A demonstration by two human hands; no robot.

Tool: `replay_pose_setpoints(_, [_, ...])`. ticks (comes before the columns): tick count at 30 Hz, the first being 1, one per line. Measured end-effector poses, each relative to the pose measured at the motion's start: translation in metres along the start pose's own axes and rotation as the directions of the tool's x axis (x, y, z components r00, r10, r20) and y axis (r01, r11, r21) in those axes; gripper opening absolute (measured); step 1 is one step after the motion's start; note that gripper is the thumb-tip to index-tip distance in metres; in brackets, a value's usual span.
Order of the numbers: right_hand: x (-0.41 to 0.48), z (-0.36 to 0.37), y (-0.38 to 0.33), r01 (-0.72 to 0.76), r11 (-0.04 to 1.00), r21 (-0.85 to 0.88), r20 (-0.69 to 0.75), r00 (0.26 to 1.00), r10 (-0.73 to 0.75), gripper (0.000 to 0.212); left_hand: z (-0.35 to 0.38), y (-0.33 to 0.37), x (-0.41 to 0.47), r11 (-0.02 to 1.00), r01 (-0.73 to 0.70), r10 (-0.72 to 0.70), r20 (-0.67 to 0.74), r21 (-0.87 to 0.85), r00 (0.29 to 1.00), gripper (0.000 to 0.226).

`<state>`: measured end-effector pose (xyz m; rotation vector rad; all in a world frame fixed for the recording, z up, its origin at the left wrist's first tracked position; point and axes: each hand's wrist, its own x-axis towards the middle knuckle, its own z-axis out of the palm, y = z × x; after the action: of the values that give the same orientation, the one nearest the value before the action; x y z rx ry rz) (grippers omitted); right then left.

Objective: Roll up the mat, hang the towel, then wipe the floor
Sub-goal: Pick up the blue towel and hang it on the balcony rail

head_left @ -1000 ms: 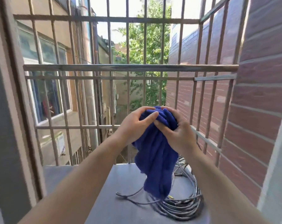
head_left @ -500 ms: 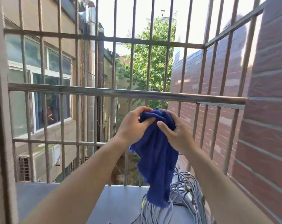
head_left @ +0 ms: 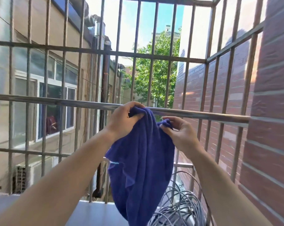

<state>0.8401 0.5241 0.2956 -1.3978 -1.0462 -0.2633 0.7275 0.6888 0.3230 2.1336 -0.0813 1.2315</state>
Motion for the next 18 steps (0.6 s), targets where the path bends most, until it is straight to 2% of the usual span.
replay_pose_setpoints(5, [0.010, -0.009, 0.004, -0.026, 1.000, -0.016, -0.082, 0.996, 0.025, 0.016, -0.016, -0.010, -0.003, 0.988, 0.064, -0.081, 0.118, 0.143, 0.990, 0.012])
replay_pose_setpoints(11, [0.023, 0.000, -0.003, 0.027, 1.000, 0.001, -0.080, 0.996, -0.027, 0.021, -0.019, -0.012, -0.004, 0.960, 0.194, -0.245, 0.275, 0.202, 0.930, 0.014])
replay_pose_setpoints(15, [0.029, 0.006, -0.008, 0.080, 0.997, 0.001, -0.066, 0.995, -0.080, 0.021, -0.012, -0.014, -0.008, 0.952, 0.276, -0.305, 0.328, 0.133, 0.894, 0.025])
replay_pose_setpoints(18, [0.031, 0.014, -0.009, 0.132, 0.990, -0.056, 0.009, 0.991, -0.132, 0.026, 0.000, -0.015, -0.014, 0.951, 0.307, -0.299, 0.385, 0.042, 0.873, 0.038])
